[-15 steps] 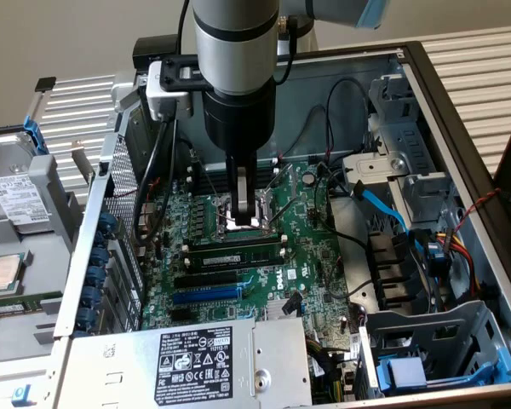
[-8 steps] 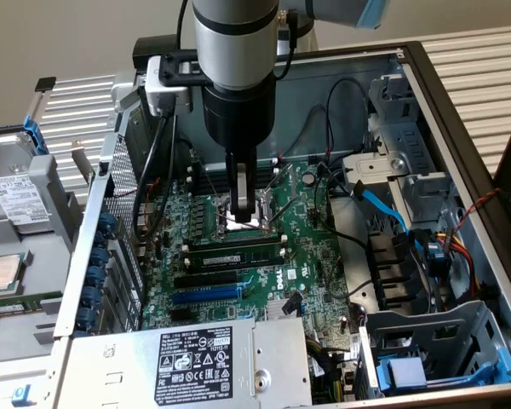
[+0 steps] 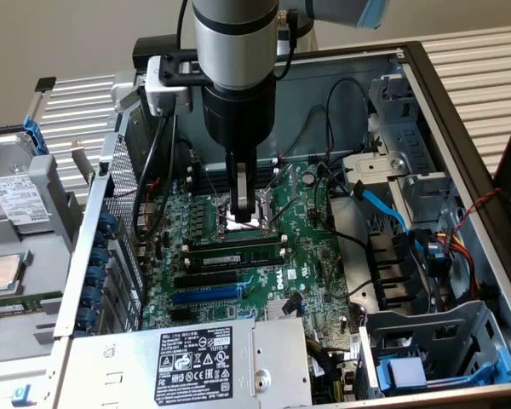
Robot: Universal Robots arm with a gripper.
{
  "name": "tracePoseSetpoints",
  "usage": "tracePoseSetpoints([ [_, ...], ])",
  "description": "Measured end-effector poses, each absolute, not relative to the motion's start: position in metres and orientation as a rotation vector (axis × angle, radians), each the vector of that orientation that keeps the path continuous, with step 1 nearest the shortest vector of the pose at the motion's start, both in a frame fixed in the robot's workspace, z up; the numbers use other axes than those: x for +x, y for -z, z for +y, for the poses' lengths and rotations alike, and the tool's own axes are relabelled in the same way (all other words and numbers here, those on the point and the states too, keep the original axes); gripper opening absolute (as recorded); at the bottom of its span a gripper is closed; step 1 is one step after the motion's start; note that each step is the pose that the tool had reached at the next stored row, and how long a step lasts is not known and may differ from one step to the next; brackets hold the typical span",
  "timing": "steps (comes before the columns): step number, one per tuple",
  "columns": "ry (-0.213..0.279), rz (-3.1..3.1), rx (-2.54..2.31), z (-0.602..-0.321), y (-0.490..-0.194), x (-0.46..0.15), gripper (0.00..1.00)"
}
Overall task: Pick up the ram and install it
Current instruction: 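Press down the ram until it locks into place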
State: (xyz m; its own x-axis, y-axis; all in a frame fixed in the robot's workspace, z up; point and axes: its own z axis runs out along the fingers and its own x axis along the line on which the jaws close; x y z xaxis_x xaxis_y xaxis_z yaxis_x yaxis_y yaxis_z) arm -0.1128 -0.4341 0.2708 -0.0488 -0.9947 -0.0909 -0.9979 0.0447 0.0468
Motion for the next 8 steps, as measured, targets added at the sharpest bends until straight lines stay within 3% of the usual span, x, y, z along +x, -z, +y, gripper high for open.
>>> tracePoseSetpoints([
  [8,-0.15,2.25,-2.139,-0.4341,-0.2708,-0.1128,0.11],
])
